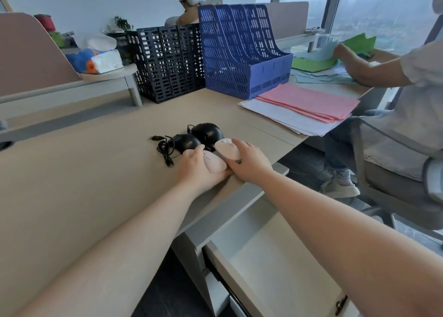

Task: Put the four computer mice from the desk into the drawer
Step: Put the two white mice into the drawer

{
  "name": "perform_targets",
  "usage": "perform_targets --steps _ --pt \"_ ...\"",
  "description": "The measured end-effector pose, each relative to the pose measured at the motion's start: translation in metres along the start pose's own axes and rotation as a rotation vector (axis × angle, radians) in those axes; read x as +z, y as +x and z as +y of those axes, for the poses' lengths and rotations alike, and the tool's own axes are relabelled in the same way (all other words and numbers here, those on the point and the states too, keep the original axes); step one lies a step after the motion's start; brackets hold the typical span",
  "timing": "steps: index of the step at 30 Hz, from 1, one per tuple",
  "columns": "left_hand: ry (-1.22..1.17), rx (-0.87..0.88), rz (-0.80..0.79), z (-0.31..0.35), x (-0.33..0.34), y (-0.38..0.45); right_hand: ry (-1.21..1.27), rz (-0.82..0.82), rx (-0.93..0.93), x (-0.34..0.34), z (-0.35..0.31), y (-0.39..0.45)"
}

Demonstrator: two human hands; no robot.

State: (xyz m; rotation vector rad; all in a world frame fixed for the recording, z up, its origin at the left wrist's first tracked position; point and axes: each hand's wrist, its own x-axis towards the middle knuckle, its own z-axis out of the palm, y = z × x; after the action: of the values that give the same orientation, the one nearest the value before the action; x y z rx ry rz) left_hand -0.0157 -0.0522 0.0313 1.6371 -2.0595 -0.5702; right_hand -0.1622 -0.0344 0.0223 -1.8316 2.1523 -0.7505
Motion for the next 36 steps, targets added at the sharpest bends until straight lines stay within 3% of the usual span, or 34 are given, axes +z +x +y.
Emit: perform_targets --steps 9,15,19,22,36 --pt "0.138 -0.004 -0.074 0.025 0.000 -0.037 -0.091 -0.249 0.114 -0.056 0.004 -0.037" --pt "0.110 0.104 -0.068 0.049 0.024 -0.091 -0.092 -0.278 0.196 -0.076 0.035 -0.094" --pt "0.079 0.167 -0.025 0.054 0.048 -0.118 -0.023 -0.286 0.321 -0.058 0.071 -0.125" --pt "0.083 0.194 -0.105 0.051 0.069 -0.134 -0.043 -0.300 0.363 -0.039 0.096 -0.141" --pt "0.303 -0.008 -0.353 0.005 0.159 -0.120 -0.140 -0.467 0.360 0.054 0.133 -0.119"
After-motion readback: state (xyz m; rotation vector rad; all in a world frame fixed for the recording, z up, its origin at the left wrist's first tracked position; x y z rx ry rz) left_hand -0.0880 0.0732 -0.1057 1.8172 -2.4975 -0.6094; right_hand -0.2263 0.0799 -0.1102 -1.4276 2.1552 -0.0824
